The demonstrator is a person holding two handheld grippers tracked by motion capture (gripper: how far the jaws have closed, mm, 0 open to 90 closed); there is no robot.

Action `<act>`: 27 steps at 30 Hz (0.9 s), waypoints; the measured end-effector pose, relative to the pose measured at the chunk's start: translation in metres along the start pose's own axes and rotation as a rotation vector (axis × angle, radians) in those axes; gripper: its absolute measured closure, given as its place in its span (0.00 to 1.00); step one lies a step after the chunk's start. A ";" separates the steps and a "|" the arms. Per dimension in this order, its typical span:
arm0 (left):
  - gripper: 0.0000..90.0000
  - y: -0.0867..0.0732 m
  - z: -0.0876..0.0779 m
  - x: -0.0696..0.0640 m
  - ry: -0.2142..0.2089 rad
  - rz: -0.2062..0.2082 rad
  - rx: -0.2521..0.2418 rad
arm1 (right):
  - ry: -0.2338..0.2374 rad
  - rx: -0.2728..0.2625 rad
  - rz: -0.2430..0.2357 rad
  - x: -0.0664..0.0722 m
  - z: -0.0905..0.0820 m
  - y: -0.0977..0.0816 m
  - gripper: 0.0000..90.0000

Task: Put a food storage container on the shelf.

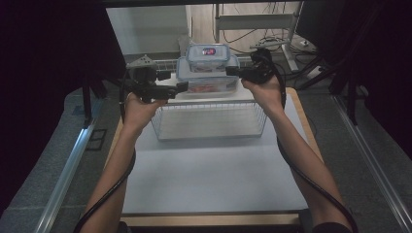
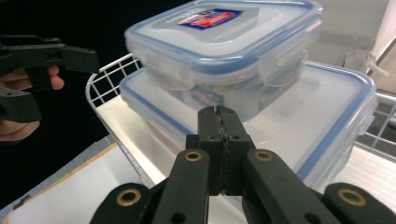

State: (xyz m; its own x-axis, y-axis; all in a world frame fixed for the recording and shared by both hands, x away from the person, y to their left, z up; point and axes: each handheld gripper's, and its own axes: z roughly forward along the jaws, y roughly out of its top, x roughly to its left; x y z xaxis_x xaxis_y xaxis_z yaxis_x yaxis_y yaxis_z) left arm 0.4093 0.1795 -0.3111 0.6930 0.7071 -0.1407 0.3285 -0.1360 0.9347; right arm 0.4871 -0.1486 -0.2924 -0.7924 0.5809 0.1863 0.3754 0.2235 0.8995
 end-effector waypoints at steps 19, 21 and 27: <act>0.10 -0.028 -0.001 -0.026 -0.009 0.063 0.014 | 0.032 0.000 -0.075 0.026 -0.009 -0.026 0.71; 0.10 -0.032 -0.001 -0.029 -0.014 0.071 0.020 | 0.034 0.007 -0.085 0.030 -0.010 -0.029 0.69; 0.08 -0.043 0.002 -0.037 -0.024 0.078 0.029 | 0.042 0.023 -0.101 0.038 -0.012 -0.039 0.62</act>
State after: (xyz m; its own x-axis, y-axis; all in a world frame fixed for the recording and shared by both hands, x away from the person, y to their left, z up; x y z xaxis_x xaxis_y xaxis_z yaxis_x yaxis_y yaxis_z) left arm 0.3711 0.1580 -0.3473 0.7321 0.6770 -0.0757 0.2910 -0.2103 0.9333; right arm 0.4368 -0.1442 -0.3156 -0.8459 0.5215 0.1117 0.3031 0.2977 0.9053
